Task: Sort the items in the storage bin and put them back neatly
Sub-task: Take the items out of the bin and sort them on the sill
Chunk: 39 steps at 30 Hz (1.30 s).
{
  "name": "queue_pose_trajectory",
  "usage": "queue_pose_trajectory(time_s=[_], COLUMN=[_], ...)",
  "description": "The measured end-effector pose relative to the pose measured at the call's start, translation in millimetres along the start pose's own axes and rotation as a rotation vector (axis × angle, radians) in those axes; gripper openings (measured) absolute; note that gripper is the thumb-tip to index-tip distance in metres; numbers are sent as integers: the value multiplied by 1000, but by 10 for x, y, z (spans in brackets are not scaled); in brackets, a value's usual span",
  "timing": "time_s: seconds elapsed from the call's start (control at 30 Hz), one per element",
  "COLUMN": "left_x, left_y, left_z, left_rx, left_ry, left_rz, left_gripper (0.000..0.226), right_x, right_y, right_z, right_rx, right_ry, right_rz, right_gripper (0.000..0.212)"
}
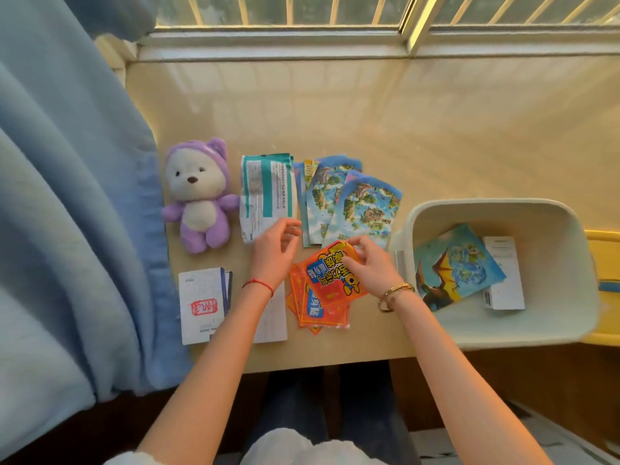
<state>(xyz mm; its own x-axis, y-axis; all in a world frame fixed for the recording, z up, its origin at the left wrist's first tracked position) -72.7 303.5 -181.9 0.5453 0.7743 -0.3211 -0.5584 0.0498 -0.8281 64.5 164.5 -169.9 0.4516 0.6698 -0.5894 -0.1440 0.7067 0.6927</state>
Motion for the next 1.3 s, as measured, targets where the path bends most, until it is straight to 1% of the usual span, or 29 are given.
queue_pose_trajectory(time_s=[0.13, 0.27, 0.33, 0.47, 0.57, 0.73, 0.83, 0.9, 1.0, 1.1, 1.2, 1.3], left_x=[-320, -597, -718, -907, -1005, -1109, -1161, -1187, -1223, -1249, -1213, -1088], left_y=[147, 323, 416, 571, 515, 141, -243, -501, -840, -1145, -1364, -1487], left_z=[212, 342, 400, 445, 429, 310, 137, -63, -435, -872, -1354, -1801], left_rx=[107, 206, 249, 278, 314, 325, 303, 313, 307, 295, 284, 334], left_ry=[-55, -59, -72, -91, -99, -137, -160, -157, -157, -169, -135, -88], left_rz=[-32, 10, 45, 109, 114, 43, -22, -57, -74, -91, -114, -134], left_gripper=[24, 24, 24, 26, 25, 23, 20, 21, 24, 25, 27, 28], right_x=[7, 38, 67, 55, -77, -540, -862, -1010, -1107, -1098, -1031, -923], right_y=[-93, -239, -271, -229, -129, 165, 237, 155, -135, -582, -1019, -1397], right_z=[-367, -644, -701, -635, -510, -34, 399, 738, 1238, 1699, 2100, 2430], right_rx=[-194, -307, -365, -512, -584, -484, -459, -447, -443, -458, -493, -505], right_ry=[95, 158, 150, 65, 38, -102, -201, -247, -283, -293, -276, -275], right_rz=[25, 53, 86, 165, 258, 492, 618, 648, 620, 520, 424, 323], right_gripper=[24, 30, 37, 53, 54, 38, 36, 36, 35, 33, 34, 36])
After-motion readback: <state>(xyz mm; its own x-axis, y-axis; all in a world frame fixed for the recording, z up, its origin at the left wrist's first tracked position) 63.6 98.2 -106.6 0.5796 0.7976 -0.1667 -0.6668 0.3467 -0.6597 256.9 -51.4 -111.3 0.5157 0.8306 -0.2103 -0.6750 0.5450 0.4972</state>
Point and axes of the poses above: each hand's wrist, its own x-axis towards the middle knuckle, its own z-axis out of the back of the hand, y = z × x, the point moved 7 cm from there along x, towards the middle knuckle, and after that the axes turned 3 degrees about z, right-handed, at the moved point
